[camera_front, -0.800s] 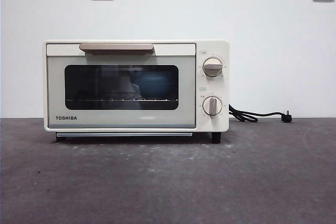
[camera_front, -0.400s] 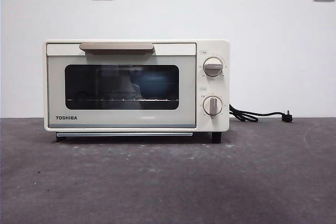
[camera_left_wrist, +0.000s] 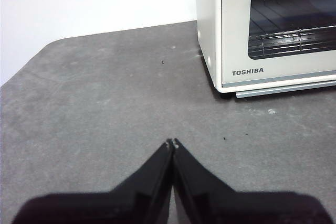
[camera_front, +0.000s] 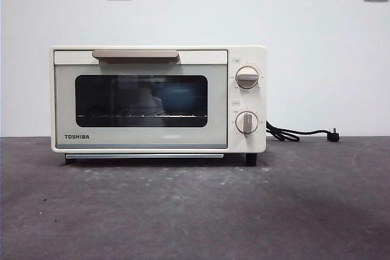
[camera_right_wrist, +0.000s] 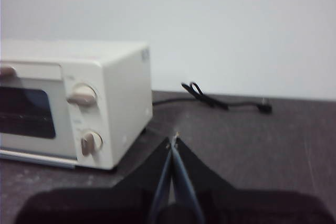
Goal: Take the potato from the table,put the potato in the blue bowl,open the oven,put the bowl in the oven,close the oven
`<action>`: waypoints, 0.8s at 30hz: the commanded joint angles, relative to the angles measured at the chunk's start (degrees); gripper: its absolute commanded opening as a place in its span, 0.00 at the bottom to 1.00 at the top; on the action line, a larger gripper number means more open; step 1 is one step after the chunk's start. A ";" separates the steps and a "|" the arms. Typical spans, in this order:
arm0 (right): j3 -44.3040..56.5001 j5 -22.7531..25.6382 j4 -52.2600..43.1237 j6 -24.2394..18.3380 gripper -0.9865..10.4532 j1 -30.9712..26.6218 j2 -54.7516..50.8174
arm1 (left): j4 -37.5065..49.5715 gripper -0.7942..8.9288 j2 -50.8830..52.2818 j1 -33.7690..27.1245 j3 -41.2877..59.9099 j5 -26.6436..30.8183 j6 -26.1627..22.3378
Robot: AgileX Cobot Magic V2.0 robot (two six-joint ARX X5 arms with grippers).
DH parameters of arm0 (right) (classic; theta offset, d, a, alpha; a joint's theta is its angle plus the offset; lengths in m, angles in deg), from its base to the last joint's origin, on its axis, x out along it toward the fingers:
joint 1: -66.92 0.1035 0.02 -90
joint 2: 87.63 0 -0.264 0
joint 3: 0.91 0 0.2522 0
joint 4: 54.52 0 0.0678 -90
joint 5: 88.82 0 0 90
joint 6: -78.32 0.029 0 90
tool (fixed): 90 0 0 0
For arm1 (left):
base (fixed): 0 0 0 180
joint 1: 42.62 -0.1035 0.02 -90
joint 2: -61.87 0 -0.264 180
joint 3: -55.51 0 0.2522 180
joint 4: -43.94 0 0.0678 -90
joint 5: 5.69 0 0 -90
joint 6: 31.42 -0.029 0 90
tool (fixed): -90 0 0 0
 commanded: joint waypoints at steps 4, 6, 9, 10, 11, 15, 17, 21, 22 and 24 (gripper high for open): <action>3.80 0.59 -0.68 2.01 0.09 1.29 -2.95 | 0.24 0.08 0.13 -0.13 0.70 0.04 0.37; 4.52 0.61 -0.72 2.01 0.09 1.38 -3.28 | 0.24 0.08 0.13 -0.13 0.70 0.04 0.35; 5.57 0.61 -0.70 2.23 0.09 1.38 -3.28 | 0.24 0.08 0.13 -0.13 0.70 0.04 0.35; 5.97 0.61 -0.28 2.62 0.09 1.38 -3.28 | 0.24 0.08 0.13 -0.13 0.70 0.04 0.35; 5.97 0.66 0.85 2.69 0.09 1.38 -3.28 | 0.24 0.08 0.13 -0.13 0.70 0.04 0.35; 5.97 0.63 5.44 2.84 0.09 1.38 -3.28 | 0.26 0.08 0.13 -0.13 0.70 0.04 0.35; 5.97 0.63 7.56 2.84 0.09 1.38 -3.28 | 0.26 0.08 0.13 -0.13 0.70 0.07 0.35; 5.97 0.57 10.14 2.93 0.09 1.38 -3.28 | 0.26 0.08 0.13 -0.13 0.70 0.04 0.37; 5.97 0.59 10.14 3.04 0.09 1.38 -3.28 | 0.28 0.08 0.13 -0.13 0.70 0.07 0.37; 5.97 0.59 10.14 3.32 0.09 1.38 -3.28 | 0.28 0.08 0.13 -0.13 0.70 0.04 0.37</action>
